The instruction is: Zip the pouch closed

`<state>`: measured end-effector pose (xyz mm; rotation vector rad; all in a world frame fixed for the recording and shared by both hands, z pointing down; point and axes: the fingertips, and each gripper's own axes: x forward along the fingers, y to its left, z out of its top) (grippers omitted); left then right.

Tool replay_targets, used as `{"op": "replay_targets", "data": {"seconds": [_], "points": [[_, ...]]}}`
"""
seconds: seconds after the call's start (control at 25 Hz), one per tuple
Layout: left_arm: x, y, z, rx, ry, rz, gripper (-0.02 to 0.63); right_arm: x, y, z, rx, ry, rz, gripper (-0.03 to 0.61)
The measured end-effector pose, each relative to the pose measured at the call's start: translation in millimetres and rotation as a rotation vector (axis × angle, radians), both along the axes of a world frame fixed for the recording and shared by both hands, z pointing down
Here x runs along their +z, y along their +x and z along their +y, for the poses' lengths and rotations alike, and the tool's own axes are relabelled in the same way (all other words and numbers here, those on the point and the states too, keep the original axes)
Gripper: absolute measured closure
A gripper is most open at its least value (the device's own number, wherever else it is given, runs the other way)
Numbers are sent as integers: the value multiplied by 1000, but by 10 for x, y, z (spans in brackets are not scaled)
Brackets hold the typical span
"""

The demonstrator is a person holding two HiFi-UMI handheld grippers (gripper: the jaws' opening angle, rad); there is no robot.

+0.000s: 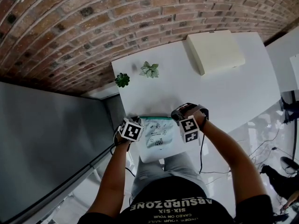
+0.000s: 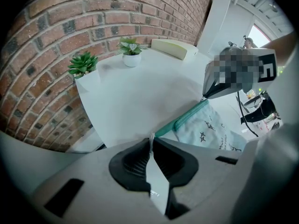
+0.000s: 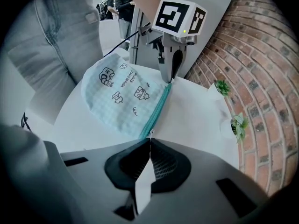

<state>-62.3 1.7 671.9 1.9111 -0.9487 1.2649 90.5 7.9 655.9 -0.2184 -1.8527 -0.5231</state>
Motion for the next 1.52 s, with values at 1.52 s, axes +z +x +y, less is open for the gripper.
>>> {"op": "replay_targets", "data": {"seconds": [1.52], "points": [[-29,-47,41,-34,-31,0,586,103,63,-30,342,-71,-88,578]]}}
